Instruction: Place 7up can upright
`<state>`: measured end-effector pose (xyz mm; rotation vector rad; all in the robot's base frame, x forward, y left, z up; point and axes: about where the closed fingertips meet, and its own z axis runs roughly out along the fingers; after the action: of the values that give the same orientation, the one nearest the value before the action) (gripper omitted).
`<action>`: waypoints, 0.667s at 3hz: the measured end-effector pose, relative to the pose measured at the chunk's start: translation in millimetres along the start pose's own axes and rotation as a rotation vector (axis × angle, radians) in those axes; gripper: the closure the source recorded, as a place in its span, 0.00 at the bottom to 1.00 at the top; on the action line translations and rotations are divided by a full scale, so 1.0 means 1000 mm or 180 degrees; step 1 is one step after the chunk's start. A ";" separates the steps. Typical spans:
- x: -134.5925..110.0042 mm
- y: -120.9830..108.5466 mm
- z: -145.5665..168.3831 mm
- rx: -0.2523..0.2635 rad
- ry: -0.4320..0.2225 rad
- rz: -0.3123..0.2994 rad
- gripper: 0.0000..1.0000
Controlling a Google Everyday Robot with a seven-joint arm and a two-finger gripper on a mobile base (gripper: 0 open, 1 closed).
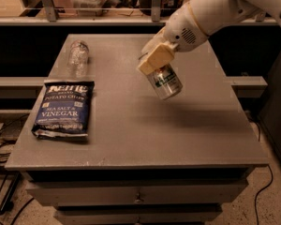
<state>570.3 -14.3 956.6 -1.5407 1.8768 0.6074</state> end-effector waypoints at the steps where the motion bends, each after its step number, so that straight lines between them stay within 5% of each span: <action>1: -0.013 0.017 0.014 -0.0016 0.0202 -0.0673 1.00; 2: -0.023 0.028 0.024 -0.0072 0.0229 -0.1213 1.00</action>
Offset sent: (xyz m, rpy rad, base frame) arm -0.0281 0.0553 -0.0002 -0.1767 -0.3871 0.4633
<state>550.4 23.7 955.3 -1.8927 1.5680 0.4041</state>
